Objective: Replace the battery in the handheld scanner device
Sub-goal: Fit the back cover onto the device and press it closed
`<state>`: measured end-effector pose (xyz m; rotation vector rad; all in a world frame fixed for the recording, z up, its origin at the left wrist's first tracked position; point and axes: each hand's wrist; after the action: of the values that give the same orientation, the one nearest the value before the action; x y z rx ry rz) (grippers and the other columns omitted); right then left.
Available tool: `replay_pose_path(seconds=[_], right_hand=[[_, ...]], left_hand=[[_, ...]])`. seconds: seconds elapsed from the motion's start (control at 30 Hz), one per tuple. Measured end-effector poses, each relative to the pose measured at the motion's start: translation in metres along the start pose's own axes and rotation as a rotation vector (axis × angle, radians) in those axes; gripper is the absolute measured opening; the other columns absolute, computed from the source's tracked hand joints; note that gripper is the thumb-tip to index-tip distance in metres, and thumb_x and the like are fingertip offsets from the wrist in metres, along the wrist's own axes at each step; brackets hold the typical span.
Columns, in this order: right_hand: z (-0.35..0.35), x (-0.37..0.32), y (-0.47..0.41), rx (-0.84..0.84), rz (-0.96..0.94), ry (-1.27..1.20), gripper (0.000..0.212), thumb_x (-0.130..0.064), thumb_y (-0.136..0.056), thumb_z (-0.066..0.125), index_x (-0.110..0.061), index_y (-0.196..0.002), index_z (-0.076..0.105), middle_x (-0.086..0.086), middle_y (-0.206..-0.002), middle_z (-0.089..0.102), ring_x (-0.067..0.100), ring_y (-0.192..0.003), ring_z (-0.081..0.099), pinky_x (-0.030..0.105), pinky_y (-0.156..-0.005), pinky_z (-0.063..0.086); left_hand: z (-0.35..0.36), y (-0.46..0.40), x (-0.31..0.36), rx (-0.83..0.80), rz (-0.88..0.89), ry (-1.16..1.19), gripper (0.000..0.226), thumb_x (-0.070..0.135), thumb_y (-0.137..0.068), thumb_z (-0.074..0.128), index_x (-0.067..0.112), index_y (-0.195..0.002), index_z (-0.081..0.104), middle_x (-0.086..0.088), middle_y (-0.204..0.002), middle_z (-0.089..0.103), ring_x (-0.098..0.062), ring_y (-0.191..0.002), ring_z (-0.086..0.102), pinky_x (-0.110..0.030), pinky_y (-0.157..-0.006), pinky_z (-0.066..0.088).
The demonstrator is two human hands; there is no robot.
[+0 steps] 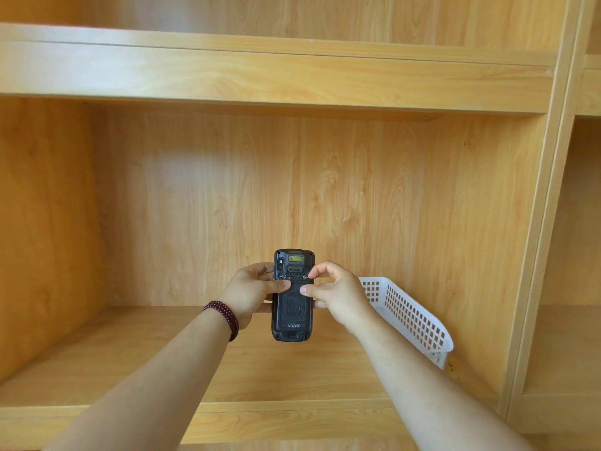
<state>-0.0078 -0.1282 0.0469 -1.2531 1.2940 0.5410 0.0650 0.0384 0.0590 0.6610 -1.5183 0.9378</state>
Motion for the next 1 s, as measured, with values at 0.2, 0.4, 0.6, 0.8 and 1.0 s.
replay_pose_path(seconds=[0.2, 0.4, 0.6, 0.8, 1.0], right_hand=[[0.006, 0.007, -0.002, 0.062, 0.013, -0.029, 0.025, -0.01, -0.077, 0.079, -0.022, -0.073, 0.057, 0.015, -0.102, 0.072, 0.032, -0.093, 0.073, 0.045, -0.079, 0.06], [0.007, 0.005, -0.002, -0.089, 0.182, -0.298, 0.045, -0.018, -0.084, 0.076, -0.014, -0.124, 0.057, 0.007, -0.117, 0.07, 0.022, -0.106, 0.068, 0.041, -0.088, 0.057], [0.011, -0.002, 0.001, -0.087, 0.175, -0.285, 0.024, -0.017, -0.091, 0.067, -0.011, -0.114, 0.068, 0.002, -0.107, 0.074, 0.011, -0.095, 0.071, 0.026, -0.066, 0.057], [0.013, -0.005, 0.001, -0.08, 0.181, -0.276, 0.023, -0.019, -0.091, 0.067, -0.011, -0.113, 0.069, 0.001, -0.103, 0.075, 0.01, -0.091, 0.071, 0.025, -0.064, 0.057], [0.013, -0.004, -0.002, -0.066, 0.197, -0.323, 0.017, -0.018, -0.089, 0.07, -0.014, -0.105, 0.074, 0.007, -0.104, 0.077, 0.021, -0.097, 0.072, 0.035, -0.071, 0.06]], left_hand=[[-0.002, -0.002, -0.004, -0.007, -0.001, 0.022, 0.029, 0.003, -0.085, 0.069, 0.008, -0.113, 0.065, -0.009, -0.104, 0.076, -0.022, -0.09, 0.073, -0.035, -0.069, 0.058], [-0.008, -0.002, 0.0, -0.067, -0.001, 0.002, 0.03, 0.007, -0.087, 0.068, 0.014, -0.117, 0.065, -0.006, -0.105, 0.076, -0.019, -0.093, 0.073, -0.032, -0.071, 0.057], [-0.009, -0.001, 0.0, -0.127, -0.028, -0.02, 0.031, 0.021, -0.09, 0.066, 0.021, -0.121, 0.061, -0.007, -0.108, 0.075, -0.024, -0.1, 0.071, -0.038, -0.08, 0.057], [-0.007, 0.001, 0.001, -0.07, 0.013, -0.093, 0.026, 0.022, -0.092, 0.064, 0.019, -0.117, 0.06, -0.008, -0.102, 0.076, -0.027, -0.092, 0.073, -0.04, -0.069, 0.06], [-0.006, 0.002, 0.002, -0.083, -0.003, -0.113, 0.033, 0.021, -0.091, 0.065, 0.021, -0.123, 0.055, -0.005, -0.106, 0.075, -0.022, -0.094, 0.073, -0.038, -0.07, 0.061]])
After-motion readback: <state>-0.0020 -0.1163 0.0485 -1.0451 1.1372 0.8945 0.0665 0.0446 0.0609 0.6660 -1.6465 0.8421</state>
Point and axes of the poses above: each hand's wrist, its own y-axis away from the middle knuckle, its own z-axis out of the palm, x = y × z
